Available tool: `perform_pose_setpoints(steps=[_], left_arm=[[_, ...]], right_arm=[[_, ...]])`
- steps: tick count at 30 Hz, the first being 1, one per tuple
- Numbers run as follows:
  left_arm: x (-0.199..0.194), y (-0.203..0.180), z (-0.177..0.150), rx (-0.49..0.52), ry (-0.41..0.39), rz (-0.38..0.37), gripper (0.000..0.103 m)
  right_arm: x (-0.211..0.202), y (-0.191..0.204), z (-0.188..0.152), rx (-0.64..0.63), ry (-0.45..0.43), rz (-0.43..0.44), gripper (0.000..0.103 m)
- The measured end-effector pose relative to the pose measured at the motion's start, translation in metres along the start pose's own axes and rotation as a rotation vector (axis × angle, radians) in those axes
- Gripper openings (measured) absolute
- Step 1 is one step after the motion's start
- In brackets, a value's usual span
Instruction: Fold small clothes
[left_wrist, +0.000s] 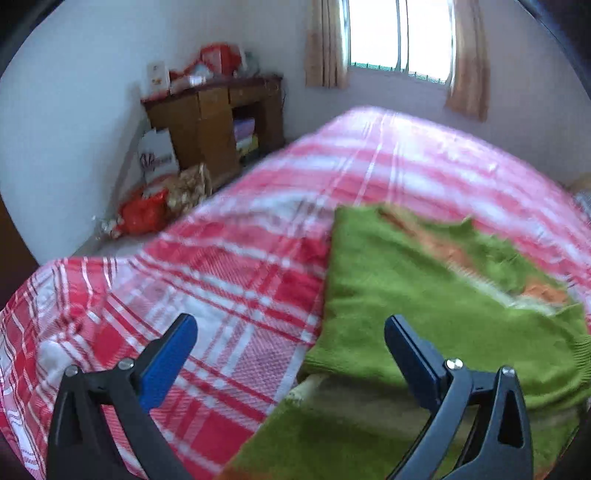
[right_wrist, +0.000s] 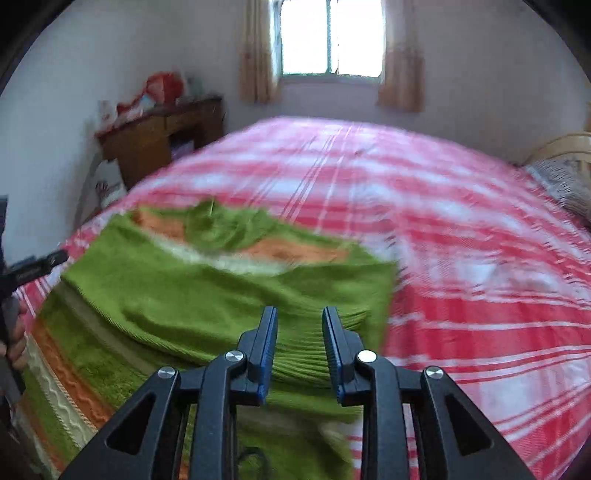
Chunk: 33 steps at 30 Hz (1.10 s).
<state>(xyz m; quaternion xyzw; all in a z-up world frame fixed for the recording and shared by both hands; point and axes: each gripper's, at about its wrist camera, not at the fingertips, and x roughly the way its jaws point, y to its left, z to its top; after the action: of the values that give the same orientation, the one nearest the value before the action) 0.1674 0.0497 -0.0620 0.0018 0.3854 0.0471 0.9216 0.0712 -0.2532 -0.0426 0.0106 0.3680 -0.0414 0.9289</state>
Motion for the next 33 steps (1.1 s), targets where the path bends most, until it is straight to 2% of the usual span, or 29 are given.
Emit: perform_pose_setpoints(steps=[2, 4, 7, 9, 14, 17, 20, 22, 23, 24, 29, 31, 32, 33], left_arm=[[0.018, 0.003, -0.007, 0.006, 0.054, 0.013, 0.103], [0.018, 0.012, -0.011, -0.03, 0.061, -0.033, 0.103], [-0.002, 0.023, -0.009, -0.01, 0.04, -0.035, 0.102], [-0.024, 0.031, -0.011, 0.016, -0.001, -0.061, 0.102], [-0.107, 0.064, -0.041, 0.129, -0.145, -0.136, 0.103], [-0.142, 0.09, -0.057, 0.13, -0.153, -0.169, 0.103], [-0.163, 0.109, -0.072, 0.107, -0.133, -0.227, 0.103], [-0.178, 0.118, -0.088, 0.122, -0.113, -0.281, 0.103], [-0.182, 0.118, -0.095, 0.14, -0.105, -0.298, 0.103], [-0.189, 0.119, -0.102, 0.165, -0.1, -0.31, 0.103], [-0.217, 0.121, -0.119, 0.203, -0.128, -0.361, 0.103], [-0.223, 0.119, -0.124, 0.214, -0.121, -0.394, 0.103], [-0.223, 0.119, -0.127, 0.223, -0.112, -0.399, 0.103], [-0.223, 0.117, -0.131, 0.233, -0.105, -0.398, 0.103]], right_arm=[[0.017, 0.001, -0.007, 0.016, 0.059, 0.007, 0.026], [0.029, -0.004, -0.016, 0.033, 0.103, -0.001, 0.025], [0.006, -0.013, -0.017, 0.073, 0.055, -0.03, 0.025], [-0.029, -0.022, -0.018, 0.107, -0.034, -0.031, 0.025], [-0.162, -0.044, -0.035, 0.146, -0.254, -0.033, 0.026], [-0.256, -0.051, -0.057, 0.113, -0.367, -0.081, 0.026], [-0.336, -0.047, -0.08, 0.046, -0.428, -0.098, 0.027], [-0.371, -0.045, -0.096, 0.012, -0.41, -0.069, 0.045], [-0.381, -0.044, -0.102, 0.008, -0.403, -0.064, 0.072], [-0.392, -0.041, -0.111, 0.006, -0.402, -0.053, 0.085], [-0.411, -0.026, -0.149, -0.015, -0.391, 0.15, 0.084], [-0.399, -0.021, -0.162, -0.005, -0.372, 0.214, 0.084], [-0.384, -0.017, -0.169, 0.011, -0.33, 0.228, 0.084], [-0.371, -0.013, -0.174, 0.022, -0.3, 0.229, 0.075]])
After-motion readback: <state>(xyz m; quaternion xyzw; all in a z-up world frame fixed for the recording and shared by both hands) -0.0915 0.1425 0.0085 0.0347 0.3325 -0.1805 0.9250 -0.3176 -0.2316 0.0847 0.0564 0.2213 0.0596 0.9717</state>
